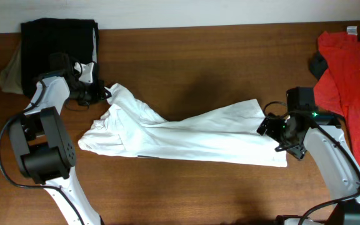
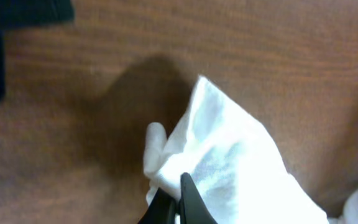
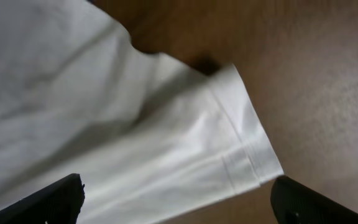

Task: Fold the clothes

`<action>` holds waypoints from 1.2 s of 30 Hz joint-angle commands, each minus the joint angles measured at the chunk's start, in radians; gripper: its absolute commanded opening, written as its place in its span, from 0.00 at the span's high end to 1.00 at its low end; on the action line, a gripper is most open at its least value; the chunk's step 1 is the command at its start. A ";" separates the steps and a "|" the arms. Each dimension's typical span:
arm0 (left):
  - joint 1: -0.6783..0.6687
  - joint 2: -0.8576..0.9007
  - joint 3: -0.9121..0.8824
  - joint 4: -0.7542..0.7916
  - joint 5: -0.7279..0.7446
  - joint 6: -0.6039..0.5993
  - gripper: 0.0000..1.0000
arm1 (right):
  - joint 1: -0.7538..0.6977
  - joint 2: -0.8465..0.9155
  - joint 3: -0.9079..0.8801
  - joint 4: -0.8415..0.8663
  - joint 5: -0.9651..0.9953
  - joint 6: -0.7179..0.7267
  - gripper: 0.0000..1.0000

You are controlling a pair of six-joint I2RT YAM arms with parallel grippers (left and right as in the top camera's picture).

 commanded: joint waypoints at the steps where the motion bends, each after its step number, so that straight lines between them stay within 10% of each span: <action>1: 0.002 -0.074 0.040 -0.028 0.008 -0.012 1.00 | -0.006 -0.006 0.072 0.008 -0.002 0.000 0.01; 10: 0.002 -0.206 0.042 -0.072 0.006 -0.048 1.00 | -0.005 0.047 0.111 0.220 -0.128 -0.068 0.01; 16: -0.011 -0.206 0.041 -0.083 0.006 -0.048 1.00 | -0.005 0.224 0.109 0.391 -0.156 -0.097 0.31; 31: -0.116 -0.206 0.034 -0.091 -0.129 -0.048 1.00 | 0.074 0.469 0.109 0.681 -0.143 -0.209 0.41; 36: -0.117 -0.205 0.034 -0.092 -0.129 -0.048 1.00 | 0.123 0.479 0.110 0.673 -0.050 -0.204 0.59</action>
